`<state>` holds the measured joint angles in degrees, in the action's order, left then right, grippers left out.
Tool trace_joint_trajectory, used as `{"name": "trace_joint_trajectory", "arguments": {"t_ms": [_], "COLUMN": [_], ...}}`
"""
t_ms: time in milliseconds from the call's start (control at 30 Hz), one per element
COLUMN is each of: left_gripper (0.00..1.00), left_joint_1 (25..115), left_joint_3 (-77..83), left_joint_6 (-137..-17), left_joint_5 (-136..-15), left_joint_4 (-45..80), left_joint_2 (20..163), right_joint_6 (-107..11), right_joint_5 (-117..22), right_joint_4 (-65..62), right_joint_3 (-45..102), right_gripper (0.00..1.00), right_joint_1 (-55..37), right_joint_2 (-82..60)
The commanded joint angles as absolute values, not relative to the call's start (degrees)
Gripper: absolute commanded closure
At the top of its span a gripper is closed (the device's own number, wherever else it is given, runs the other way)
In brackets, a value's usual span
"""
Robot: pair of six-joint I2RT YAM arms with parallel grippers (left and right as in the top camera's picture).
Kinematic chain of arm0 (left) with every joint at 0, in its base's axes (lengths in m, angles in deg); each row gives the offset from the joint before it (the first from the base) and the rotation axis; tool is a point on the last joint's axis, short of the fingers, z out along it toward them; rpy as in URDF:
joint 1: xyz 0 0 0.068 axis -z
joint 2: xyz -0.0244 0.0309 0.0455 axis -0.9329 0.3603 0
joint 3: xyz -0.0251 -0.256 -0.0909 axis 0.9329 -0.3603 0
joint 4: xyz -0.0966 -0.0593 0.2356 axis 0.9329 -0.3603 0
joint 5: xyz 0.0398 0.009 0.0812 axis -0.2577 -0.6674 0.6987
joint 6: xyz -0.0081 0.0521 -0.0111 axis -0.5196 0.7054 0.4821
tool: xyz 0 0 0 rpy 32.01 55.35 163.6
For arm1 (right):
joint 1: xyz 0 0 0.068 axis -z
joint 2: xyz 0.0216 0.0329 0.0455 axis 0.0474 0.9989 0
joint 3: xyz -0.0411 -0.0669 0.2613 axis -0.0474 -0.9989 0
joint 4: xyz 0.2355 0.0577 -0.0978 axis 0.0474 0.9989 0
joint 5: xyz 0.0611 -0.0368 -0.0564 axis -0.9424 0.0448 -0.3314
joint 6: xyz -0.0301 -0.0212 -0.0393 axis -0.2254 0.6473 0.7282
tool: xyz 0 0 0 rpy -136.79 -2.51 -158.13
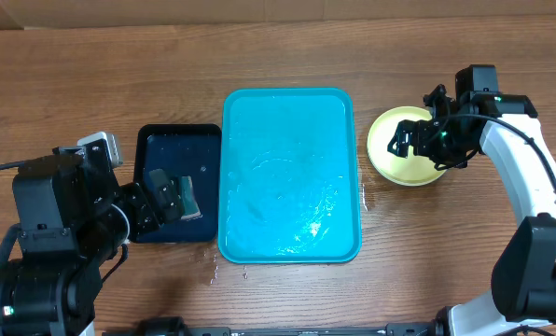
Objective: Clean dirty plates on tray and stack at the side
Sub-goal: 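Open the right gripper and lift it away from the stacked plates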
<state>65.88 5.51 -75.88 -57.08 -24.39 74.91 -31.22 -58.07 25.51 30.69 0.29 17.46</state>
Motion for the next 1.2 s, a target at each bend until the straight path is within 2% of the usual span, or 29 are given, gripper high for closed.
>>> {"name": "trace_joint_trajectory", "arguments": {"t_ms": [0, 733, 1167], "left_gripper": [0.0, 0.0, 0.0], "left_joint_1": [65.9, 65.9, 65.9], "left_joint_3": [6.23, 6.23, 6.23], "left_joint_6": [-75.42, -75.42, -75.42], "left_joint_5": [-57.56, -57.56, -57.56], "left_joint_4": [-24.39, -24.39, -24.39], "left_joint_2": [74.89, 74.89, 74.89], "right_joint_6": [-29.52, -29.52, -29.52], "right_joint_5": [-59.52, -59.52, -59.52], "right_joint_4": [24.98, 24.57, 24.57], "right_joint_3": [31.63, 31.63, 31.63], "right_gripper": [0.0, 0.0, 0.0], "right_joint_1": [0.55, 0.55, 0.55], "right_joint_2": [16.47, 15.12, -4.53]}}
